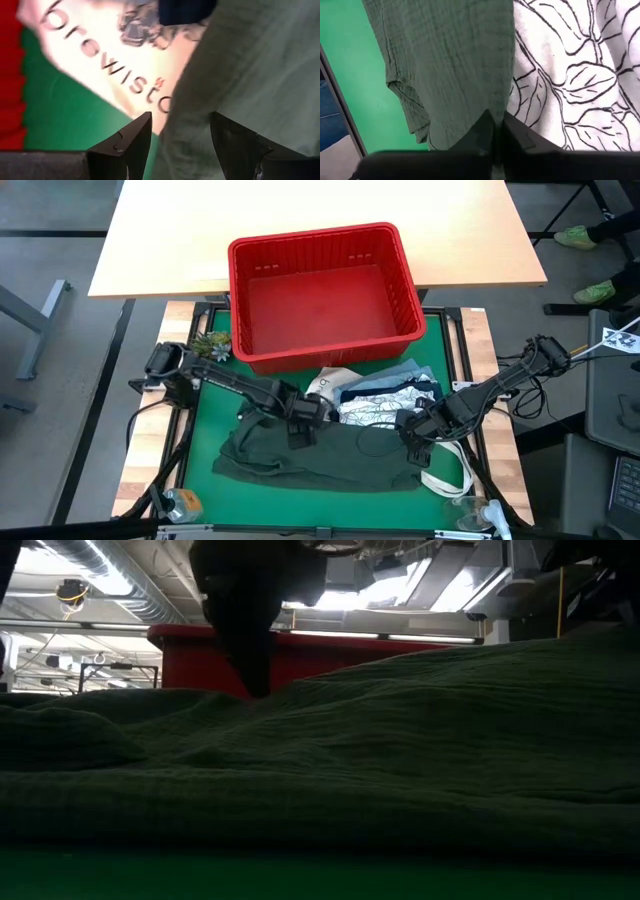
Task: Fold laundry
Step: Fold the green shirt
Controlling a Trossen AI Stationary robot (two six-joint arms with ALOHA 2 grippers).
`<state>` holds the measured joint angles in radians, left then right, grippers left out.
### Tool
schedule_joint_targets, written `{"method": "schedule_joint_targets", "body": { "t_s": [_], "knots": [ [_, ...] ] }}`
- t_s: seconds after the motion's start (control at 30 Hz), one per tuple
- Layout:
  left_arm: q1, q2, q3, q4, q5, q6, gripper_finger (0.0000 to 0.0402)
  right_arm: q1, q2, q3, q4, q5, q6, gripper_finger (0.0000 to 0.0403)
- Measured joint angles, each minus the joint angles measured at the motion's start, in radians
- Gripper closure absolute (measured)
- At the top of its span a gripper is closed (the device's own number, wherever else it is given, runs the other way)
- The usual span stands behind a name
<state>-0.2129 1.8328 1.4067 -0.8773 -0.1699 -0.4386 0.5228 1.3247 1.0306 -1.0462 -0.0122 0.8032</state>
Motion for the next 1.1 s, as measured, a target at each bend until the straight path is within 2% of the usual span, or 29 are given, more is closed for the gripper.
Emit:
{"method": "schedule_joint_targets", "body": {
  "t_s": [0.2,0.43,0.93,1.1],
  "knots": [
    [0.056,0.0,0.0,0.093,0.089,0.177,0.0207,0.0,0.0,0.0,0.0,0.0,0.0,0.0398],
    [0.097,0.03,-0.004,0.135,0.181,0.207,0.0207,0.0,0.0,0.0,-0.001,0.0,-0.001,0.0382],
    [0.109,0.152,-0.026,0.159,0.192,0.264,0.0209,0.0,0.0,0.0,-0.002,0.0,-0.001,0.0377],
    [0.107,0.154,-0.026,0.153,0.192,0.258,0.0255,0.0,0.0,0.0,-0.002,-0.007,-0.001,0.0379]
  ]
}}
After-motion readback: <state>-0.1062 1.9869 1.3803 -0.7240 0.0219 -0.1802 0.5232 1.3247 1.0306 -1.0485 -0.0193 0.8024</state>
